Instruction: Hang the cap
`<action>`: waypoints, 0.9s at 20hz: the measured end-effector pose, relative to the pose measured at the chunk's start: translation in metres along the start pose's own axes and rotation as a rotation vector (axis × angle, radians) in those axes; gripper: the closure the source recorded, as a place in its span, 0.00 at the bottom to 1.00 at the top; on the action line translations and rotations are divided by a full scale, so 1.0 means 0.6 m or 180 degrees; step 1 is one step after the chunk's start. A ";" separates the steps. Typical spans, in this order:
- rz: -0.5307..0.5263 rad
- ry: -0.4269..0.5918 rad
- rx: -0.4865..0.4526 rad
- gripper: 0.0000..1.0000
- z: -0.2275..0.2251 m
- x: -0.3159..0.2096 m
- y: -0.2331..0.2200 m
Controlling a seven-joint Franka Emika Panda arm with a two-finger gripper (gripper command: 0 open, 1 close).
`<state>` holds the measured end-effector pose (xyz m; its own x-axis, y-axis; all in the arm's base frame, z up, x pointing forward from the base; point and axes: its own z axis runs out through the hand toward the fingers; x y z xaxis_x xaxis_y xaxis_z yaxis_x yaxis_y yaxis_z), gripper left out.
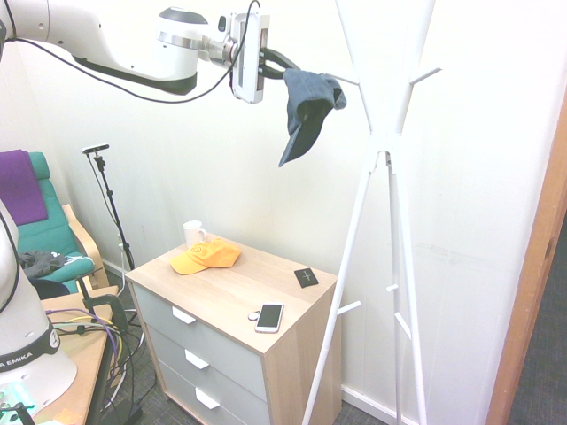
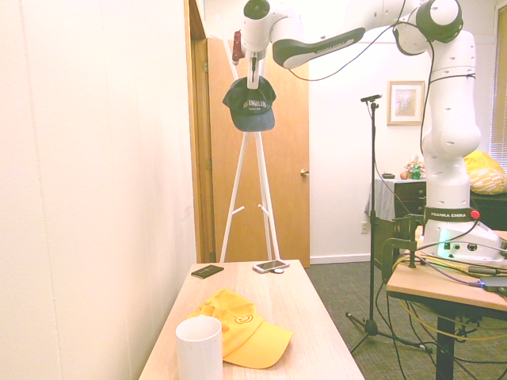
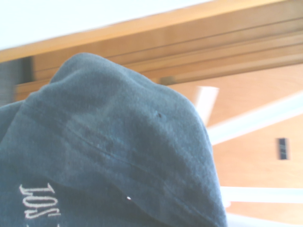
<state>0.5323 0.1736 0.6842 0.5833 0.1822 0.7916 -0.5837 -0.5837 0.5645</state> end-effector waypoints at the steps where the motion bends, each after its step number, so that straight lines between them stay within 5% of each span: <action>1: 0.0031 0.0016 -0.0023 1.00 0.004 0.016 0.017; 7: 0.0208 0.0049 -0.0068 1.00 0.009 0.073 0.080; 12: 0.0211 -0.0151 -0.0056 1.00 0.087 0.058 0.067; 13: 0.0219 -0.0208 -0.0035 0.00 0.109 0.052 0.059; 18: 0.0295 -0.0373 0.0072 0.00 0.177 0.010 0.013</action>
<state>0.5913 0.0861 0.6685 0.5904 0.0338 0.8064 -0.6260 -0.6116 0.4839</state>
